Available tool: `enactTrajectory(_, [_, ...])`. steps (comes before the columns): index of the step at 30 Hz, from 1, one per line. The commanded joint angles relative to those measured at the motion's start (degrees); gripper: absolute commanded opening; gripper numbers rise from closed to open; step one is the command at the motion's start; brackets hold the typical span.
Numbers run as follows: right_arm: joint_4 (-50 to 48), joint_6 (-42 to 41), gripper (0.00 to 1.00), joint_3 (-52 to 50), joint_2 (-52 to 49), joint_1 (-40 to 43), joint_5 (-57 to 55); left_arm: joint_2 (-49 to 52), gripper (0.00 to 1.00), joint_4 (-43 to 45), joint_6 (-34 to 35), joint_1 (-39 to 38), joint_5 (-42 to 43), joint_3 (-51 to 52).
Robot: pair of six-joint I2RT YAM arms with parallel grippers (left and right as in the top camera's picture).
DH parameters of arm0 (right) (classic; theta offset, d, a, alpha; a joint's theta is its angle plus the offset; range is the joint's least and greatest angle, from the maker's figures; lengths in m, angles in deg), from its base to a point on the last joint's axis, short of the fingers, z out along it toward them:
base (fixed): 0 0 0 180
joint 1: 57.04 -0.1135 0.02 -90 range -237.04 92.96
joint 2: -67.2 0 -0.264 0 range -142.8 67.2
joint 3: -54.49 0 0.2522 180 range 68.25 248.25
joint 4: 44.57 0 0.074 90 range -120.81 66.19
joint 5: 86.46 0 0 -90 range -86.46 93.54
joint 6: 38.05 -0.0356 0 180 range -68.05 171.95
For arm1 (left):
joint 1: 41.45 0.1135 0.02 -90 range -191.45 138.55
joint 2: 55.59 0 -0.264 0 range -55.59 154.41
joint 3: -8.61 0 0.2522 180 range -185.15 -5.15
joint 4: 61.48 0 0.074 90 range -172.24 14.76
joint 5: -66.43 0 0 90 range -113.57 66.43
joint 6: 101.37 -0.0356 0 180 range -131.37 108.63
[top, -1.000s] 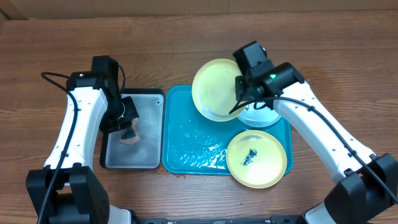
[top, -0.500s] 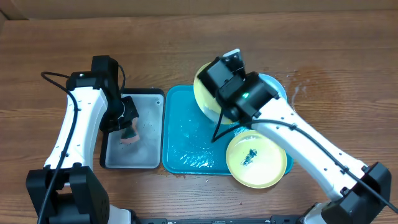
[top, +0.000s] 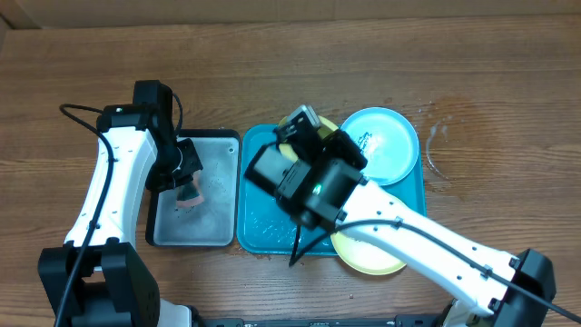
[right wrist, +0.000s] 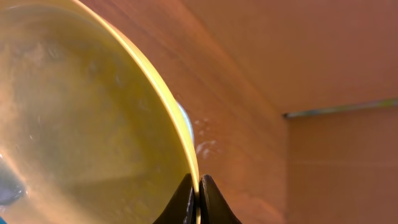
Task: Clean dirty plates on tray and stack at the side
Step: 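Lift the yellow plate with the right gripper and tilt it upright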
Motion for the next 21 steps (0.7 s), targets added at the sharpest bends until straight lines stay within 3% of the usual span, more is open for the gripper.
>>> enactTrajectory(1, [1.31,-0.26,0.04,1.73,1.81,-3.91,-10.32,-1.29,0.04,0.57,-1.27,0.13,0.72,0.02])
enactTrajectory(9, [5.03,-0.24,0.04,1.73,1.81,-11.76,-23.96,-1.29,0.04,0.85,-1.29,0.13,0.70,0.02])
enactTrajectory(21, [5.11,0.87,0.04,1.73,1.81,-13.35,-26.32,-1.29,0.04,0.85,-1.29,0.13,0.70,0.02])
